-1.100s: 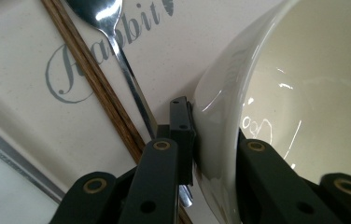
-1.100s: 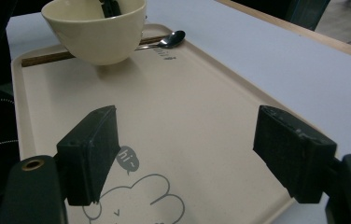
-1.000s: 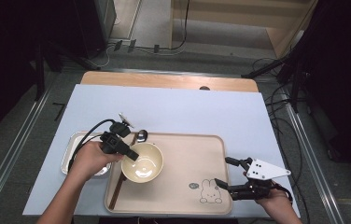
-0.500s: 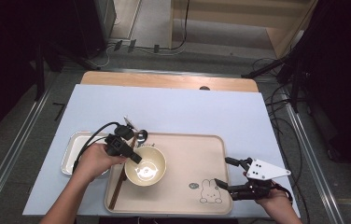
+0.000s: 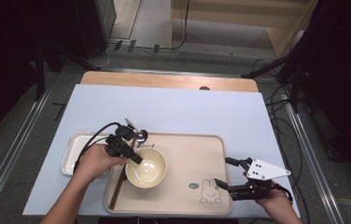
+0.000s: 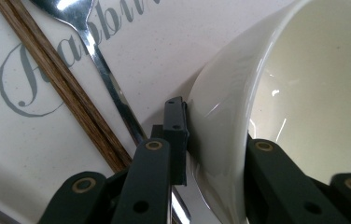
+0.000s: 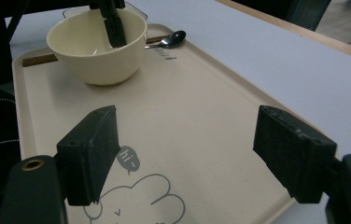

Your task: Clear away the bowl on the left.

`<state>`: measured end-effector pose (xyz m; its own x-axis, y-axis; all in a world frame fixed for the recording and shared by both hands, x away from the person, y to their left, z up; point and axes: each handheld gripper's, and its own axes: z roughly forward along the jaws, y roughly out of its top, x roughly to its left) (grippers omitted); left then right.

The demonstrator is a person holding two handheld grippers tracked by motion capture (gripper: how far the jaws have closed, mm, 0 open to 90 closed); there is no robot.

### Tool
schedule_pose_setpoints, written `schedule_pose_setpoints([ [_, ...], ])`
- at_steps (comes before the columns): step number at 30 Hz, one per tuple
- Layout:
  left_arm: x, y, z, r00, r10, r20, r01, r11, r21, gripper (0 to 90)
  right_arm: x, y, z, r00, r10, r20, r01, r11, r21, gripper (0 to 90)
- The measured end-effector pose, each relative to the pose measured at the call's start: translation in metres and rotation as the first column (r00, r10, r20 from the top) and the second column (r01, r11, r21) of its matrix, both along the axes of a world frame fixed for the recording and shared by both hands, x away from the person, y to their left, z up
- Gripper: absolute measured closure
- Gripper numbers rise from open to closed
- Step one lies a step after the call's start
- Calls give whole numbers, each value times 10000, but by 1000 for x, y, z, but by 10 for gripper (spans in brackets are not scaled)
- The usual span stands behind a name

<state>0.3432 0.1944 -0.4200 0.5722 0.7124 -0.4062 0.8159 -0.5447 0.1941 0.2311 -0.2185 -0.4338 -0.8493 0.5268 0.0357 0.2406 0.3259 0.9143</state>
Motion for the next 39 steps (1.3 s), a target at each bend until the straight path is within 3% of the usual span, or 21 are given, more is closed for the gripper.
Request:
schedule_pose_setpoints([
  [4, 0, 0, 3, 9999, -68, 142, 68, 10000, -29, 743, 0, 0, 0, 10000, 9, 10, -9, 10000, 0, 225],
  [6, -1, -1, 4, 9993, -101, 365, 93, 9997, 221, 700, 0, 0, 0, 10000, 3, 9, -3, 10000, -2, 225],
  [11, -2, 4, 14, 9979, 77, 642, -58, 9996, -291, 640, 0, 0, 0, 10000, 19, 29, -19, 10000, -4, 225],
  [16, -4, 9, 25, 9933, 245, 1125, -196, 9988, -438, 535, 0, 0, 0, 10000, 13, 45, -13, 10000, -9, 225],
  [25, -9, 23, 41, 9831, 556, 1743, -427, 9961, -773, 480, 0, 0, 0, 10000, 18, 47, -18, 10000, -7, 225],
  [27, -9, 28, 43, 9832, 674, 1696, -538, 9951, -834, 478, 0, 0, 0, 10000, 18, 38, -18, 10000, -4, 225],
  [33, -10, 39, 49, 9741, 1104, 1972, -881, 9890, -1184, 424, 0, 0, 0, 10000, 31, 29, -31, 10000, 3, 225],
  [39, -10, 46, 49, 9756, 1160, 1866, -975, 9896, -1053, 365, 0, 0, 0, 10000, 28, 34, -28, 10000, 7, 225],
])
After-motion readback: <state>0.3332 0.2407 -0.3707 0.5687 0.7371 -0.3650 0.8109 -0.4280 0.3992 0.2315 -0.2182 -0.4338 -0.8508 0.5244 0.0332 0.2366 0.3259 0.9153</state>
